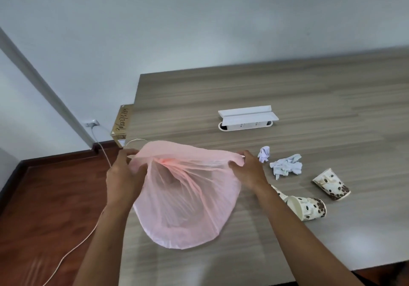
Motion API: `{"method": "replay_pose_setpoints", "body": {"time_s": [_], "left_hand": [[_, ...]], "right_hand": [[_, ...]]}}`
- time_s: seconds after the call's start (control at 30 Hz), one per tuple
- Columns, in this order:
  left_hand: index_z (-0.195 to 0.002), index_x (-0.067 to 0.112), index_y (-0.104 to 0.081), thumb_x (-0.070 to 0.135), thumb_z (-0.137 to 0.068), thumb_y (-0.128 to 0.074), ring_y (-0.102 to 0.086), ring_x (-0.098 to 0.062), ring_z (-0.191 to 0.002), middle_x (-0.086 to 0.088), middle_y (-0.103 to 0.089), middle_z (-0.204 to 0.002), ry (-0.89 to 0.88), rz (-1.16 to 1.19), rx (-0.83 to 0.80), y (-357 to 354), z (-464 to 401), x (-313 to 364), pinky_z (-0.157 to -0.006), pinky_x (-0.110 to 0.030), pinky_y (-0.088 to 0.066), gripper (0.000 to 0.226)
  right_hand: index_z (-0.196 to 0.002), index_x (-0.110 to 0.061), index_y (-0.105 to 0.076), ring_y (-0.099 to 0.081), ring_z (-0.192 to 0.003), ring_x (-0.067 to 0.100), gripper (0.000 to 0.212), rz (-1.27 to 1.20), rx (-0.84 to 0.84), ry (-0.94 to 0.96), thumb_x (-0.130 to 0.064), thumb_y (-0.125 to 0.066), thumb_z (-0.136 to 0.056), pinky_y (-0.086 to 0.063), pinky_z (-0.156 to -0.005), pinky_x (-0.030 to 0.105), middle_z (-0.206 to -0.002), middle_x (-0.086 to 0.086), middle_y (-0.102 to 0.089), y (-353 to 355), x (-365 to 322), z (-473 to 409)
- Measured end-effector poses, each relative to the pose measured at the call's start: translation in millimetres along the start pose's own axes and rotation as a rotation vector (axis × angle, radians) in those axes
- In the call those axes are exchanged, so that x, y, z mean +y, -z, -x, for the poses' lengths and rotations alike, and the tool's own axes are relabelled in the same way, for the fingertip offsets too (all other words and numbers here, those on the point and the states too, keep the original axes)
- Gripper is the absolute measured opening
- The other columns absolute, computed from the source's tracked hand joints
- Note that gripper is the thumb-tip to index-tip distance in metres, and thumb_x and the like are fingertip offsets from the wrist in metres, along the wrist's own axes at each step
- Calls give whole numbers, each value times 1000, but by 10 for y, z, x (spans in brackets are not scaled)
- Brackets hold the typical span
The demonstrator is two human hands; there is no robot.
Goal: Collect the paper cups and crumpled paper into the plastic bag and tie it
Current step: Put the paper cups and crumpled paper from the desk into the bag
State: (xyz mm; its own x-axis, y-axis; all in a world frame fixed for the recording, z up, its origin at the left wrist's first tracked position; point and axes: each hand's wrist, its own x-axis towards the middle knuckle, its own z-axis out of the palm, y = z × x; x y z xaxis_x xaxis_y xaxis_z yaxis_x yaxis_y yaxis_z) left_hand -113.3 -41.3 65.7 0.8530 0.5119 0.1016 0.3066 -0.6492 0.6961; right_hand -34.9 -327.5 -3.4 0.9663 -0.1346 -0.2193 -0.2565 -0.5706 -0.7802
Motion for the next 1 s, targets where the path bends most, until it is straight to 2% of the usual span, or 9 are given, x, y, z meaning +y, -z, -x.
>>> {"method": "replay_pose_setpoints", "body": {"time_s": [0.13,0.23,0.3,0.37,0.5,0.6,0.8,0.93,1.0], "left_hand": [[-107,16,-70,23,-88,-69,-63,-36,-96,-10,-72,-96,62,24,53,-187,179,106,-85,-39,-46,21],[-103,16,-73,27,-91,-63,-63,-35,-98,-11,-72,-97,146,50,79,-324,241,270,-83,-36,-46,19],[-104,16,-73,30,-91,-62,-63,-36,-99,-12,-72,-99,168,36,88,-401,275,379,-86,-39,-50,22],[-104,16,-73,30,-90,-62,-64,-36,-99,-12,-72,-98,174,25,100,-459,318,480,-87,-39,-51,23],[-100,13,-76,25,-87,-67,-65,-32,-92,-7,-70,-85,143,-4,108,-519,457,656,-78,-31,-46,20],[-99,13,-76,25,-85,-70,-65,-27,-86,-4,-68,-81,120,-32,118,-554,582,742,-76,-29,-44,20],[-95,12,-75,24,-86,-68,-60,-25,-75,-1,-63,-69,140,-58,104,-647,768,804,-70,-31,-44,17],[-85,5,-73,24,-87,-65,-61,-32,-76,-11,-66,-72,168,-36,125,-677,783,820,-70,-37,-47,21],[-83,3,-72,23,-87,-64,-61,-33,-76,-14,-67,-73,174,-27,135,-692,779,817,-66,-35,-46,22]], "right_hand": [[-137,-31,-49,-56,-119,13,61,-257,-270,2,-48,-65,-81,-44,-99,31,-127,-4,-59,281,201,-50],[-114,-35,-61,-57,-110,17,31,-350,-231,24,-46,-48,-88,-40,-89,31,-111,-6,-63,516,400,-81],[-110,-21,-62,-58,-103,22,25,-114,-107,77,-31,-44,-97,-40,-82,33,-102,1,-64,639,608,-152],[-113,-10,-59,-58,-110,30,28,205,-81,60,-27,-50,-93,-46,-86,35,-108,9,-66,733,841,-254],[-124,-17,-55,-54,-121,29,65,796,-301,29,-57,-59,-72,-38,-103,38,-119,4,-65,745,1146,-319],[-122,-17,-53,-55,-119,29,71,982,-330,102,-63,-63,-69,-28,-109,41,-118,5,-66,611,1327,-278],[-135,-20,-44,-58,-113,30,78,891,-301,189,-52,-68,-69,-31,-110,41,-114,9,-68,536,1471,-202],[-140,-26,-41,-53,-121,31,88,626,-324,65,-57,-71,-63,-45,-97,36,-129,12,-56,814,1177,-178],[-136,-31,-50,-58,-114,26,82,635,-390,30,-55,-72,-60,-50,-87,32,-123,6,-61,1059,914,-115]]}}
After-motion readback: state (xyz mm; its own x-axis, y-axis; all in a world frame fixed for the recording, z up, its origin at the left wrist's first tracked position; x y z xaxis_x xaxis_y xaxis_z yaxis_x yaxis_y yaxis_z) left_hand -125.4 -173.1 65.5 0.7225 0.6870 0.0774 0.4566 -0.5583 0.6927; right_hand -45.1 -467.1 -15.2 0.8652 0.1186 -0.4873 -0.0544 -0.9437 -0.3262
